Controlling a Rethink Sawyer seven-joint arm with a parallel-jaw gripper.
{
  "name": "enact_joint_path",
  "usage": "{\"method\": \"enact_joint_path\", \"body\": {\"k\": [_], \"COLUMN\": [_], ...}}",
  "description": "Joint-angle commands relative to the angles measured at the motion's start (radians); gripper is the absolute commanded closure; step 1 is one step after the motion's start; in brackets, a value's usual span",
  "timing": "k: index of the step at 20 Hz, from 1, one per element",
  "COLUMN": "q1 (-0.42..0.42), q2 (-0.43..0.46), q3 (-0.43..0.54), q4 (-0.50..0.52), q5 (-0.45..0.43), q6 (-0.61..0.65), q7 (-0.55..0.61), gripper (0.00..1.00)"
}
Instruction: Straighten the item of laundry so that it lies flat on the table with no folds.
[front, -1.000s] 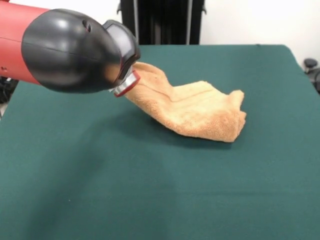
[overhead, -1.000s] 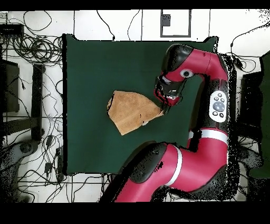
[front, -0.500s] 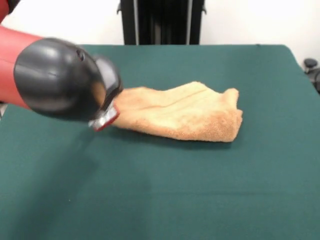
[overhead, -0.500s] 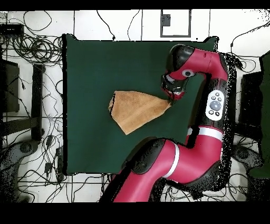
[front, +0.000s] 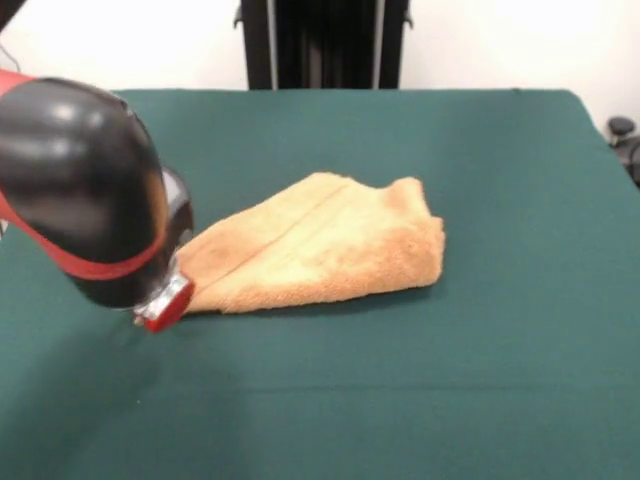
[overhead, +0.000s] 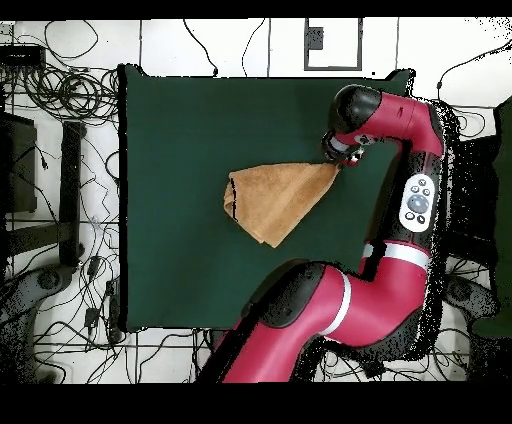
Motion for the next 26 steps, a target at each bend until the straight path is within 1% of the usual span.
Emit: {"method": "enact_joint_path", "body": {"k": [1,2,3,4,6,7,8,10,14,16,19,25,26], "q1": [-0.018,-0.028,-0.031,-0.038,-0.044,-0.045,-0.037,-0.026,-0.009,-0.006,-0.016,-0.038,-0.031], "q2": [0.037,0.003,-0.009,-0.044,-0.074,-0.079,-0.083,-0.093,-0.092,-0.099,-0.121,-0.113,-0.11], "q3": [0.14,0.136,0.14,0.133,0.135,0.135,0.12,0.091,0.064,0.057,0.055,0.09,0.079], "q4": [0.113,0.187,0.212,0.283,0.341,0.35,0.353,0.366,0.363,0.374,0.418,0.398,0.392], "q5": [-0.02,-0.011,-0.008,-0.011,-0.028,-0.036,-0.05,-0.064,-0.071,-0.072,-0.08,-0.079,-0.067], "q6": [-0.716,-0.833,-0.886,-0.976,-1.064,-1.081,-1.096,-1.103,-1.088,-1.091,-1.115,-1.08,-1.047], "q7": [-0.48,-0.527,-0.557,-0.574,-0.576,-0.567,-0.523,-0.458,-0.391,-0.377,-0.368,-0.399,-0.371], "gripper": [1.0,1.0,1.0,1.0,1.0,1.0,1.0,1.0,1.0,1.0,1.0,1.0,1.0]}}
